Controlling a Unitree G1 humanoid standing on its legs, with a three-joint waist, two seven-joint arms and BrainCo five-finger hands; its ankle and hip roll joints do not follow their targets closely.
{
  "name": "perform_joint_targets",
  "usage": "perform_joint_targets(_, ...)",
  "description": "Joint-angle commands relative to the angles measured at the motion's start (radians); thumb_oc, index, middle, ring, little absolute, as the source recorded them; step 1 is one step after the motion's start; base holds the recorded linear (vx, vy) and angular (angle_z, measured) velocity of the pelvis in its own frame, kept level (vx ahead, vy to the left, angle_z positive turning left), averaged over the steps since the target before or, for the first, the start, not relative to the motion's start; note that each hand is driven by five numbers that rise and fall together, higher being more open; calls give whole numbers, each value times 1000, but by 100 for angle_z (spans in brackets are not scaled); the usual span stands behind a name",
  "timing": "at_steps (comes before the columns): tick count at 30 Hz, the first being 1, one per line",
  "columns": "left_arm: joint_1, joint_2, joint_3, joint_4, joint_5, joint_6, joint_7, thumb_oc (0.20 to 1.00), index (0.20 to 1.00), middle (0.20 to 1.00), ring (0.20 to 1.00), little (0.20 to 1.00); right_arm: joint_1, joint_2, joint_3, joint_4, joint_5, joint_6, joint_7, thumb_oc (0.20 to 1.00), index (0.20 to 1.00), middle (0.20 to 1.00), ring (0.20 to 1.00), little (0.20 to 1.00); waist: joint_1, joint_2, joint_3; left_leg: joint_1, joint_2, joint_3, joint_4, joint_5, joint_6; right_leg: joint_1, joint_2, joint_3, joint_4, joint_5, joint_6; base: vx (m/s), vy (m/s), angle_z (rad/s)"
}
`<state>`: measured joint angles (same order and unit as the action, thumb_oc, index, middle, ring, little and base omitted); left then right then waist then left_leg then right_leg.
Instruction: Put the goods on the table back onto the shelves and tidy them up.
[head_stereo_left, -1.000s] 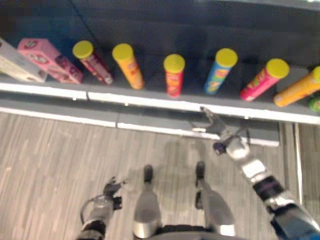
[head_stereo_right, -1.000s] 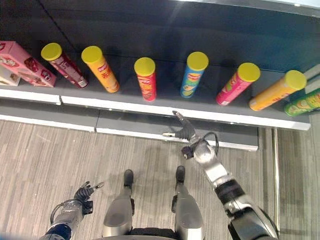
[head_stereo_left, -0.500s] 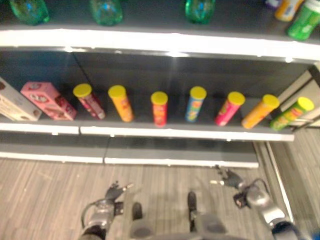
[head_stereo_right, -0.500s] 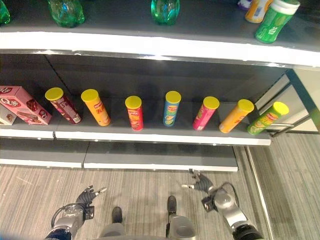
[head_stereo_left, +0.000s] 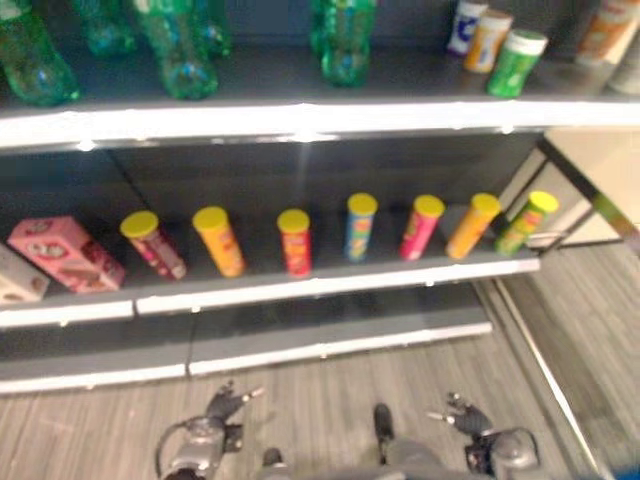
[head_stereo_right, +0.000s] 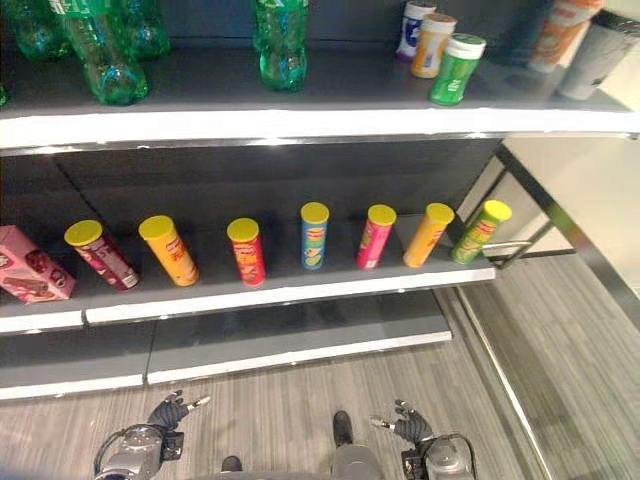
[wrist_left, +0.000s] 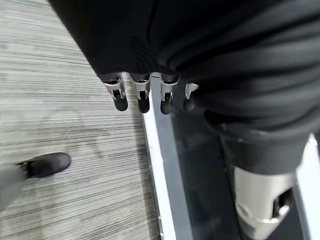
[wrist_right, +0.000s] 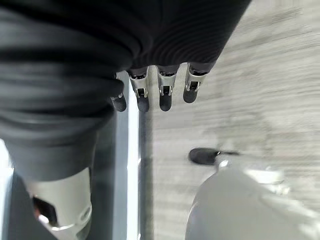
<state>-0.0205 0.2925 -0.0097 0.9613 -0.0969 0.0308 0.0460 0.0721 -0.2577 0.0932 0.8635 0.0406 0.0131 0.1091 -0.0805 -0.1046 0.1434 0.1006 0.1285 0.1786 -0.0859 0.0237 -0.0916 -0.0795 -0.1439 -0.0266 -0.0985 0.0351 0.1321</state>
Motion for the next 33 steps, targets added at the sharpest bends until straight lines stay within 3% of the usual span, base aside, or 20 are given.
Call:
perform_joint_targets(1, -57, 3, 0, 42, 31, -32, 16, 1000, 1000, 1000, 1000, 1000, -67, -56, -33, 60, -25, -13, -32, 1000, 1000, 1000, 1000, 1000, 24, 76, -16, -61, -2, -23, -1, -43, 3, 119, -57, -90, 45, 84, -78, -64, -106, -68)
perform_joint_targets(4, -50, -11, 14, 79, 36, -36, 11, 1000, 1000, 1000, 1000, 1000, -77, -36, -45, 144, -31, -13, -47, 1000, 1000, 1000, 1000, 1000, 51, 74, -42, -46, 24, 10, -1, -44, -7, 137, -62, -159, 11, 63, -79, -34, -147, -74)
perform_joint_targets(5, -54, -14, 19, 88, 35, -42, 9, 1000, 1000, 1000, 1000, 1000, -84, -37, -49, 171, -32, -16, -56, 1000, 1000, 1000, 1000, 1000, 56, 74, -47, -38, 35, 21, -1, -45, -7, 134, -52, -163, 11, 31, -82, -17, -229, -71)
perform_joint_targets(12, -43, -41, -9, 96, 55, -53, -8, 1000, 1000, 1000, 1000, 1000, -60, -45, -65, 248, -31, -18, -65, 1000, 1000, 1000, 1000, 1000, 27, 62, -51, -22, 86, 38, -1, -20, -4, 135, -2, -143, 11, 23, -85, -25, -188, -20)
perform_joint_targets(18, -71, -44, -12, 130, 62, -61, -11, 1000, 1000, 1000, 1000, 1000, -20, -41, -76, 230, -19, -26, -56, 1000, 1000, 1000, 1000, 1000, -14, 51, -54, 32, 146, 60, -1, 30, 19, 159, 70, -130, 11, 8, -76, 2, -249, -3)
perform_joint_targets(21, -106, -47, -23, 103, 62, -48, -8, 1000, 1000, 1000, 1000, 1000, -39, -56, -77, 244, -20, -18, -67, 1000, 1000, 1000, 1000, 1000, -7, 54, -35, 22, 115, 26, 39, 44, 11, 161, 74, -117, 11, 10, -81, -33, -186, -10)
perform_joint_targets(22, -104, -45, -27, 90, 67, -42, -15, 1000, 1000, 1000, 1000, 1000, -55, -52, -89, 252, -13, -13, -76, 1000, 1000, 1000, 1000, 1000, 17, 54, -27, -15, 38, -51, 4, 12, 24, 148, 89, -75, 11, 6, -94, -27, -115, -15)
perform_joint_targets(24, -91, -49, -22, 90, 74, -40, -19, 1000, 1000, 1000, 1000, 1000, -68, -54, -82, 253, -17, -15, -76, 1000, 1000, 1000, 1000, 1000, 48, 62, -28, -40, 3, -122, -1, -6, 36, 140, 106, -25, 11, 3, -108, -47, -78, -70)
perform_joint_targets(28, -55, -54, -29, 87, 77, -45, -27, 1000, 1000, 1000, 1000, 1000, -63, -62, -99, 274, -11, -19, -77, 1000, 1000, 1000, 1000, 1000, 40, 78, -67, -43, 10, -87, -1, -30, 37, 124, 101, -23, 11, 12, -114, 16, 20, -76)
perform_joint_targets(33, -53, -56, -34, 102, 83, -47, -24, 1000, 1000, 1000, 1000, 1000, -83, -60, -93, 300, -9, -15, -73, 1000, 1000, 1000, 1000, 1000, 31, 79, -81, -43, -2, -93, -1, -31, 36, 128, 96, -24, 11, 16, -114, 29, 24, 0)
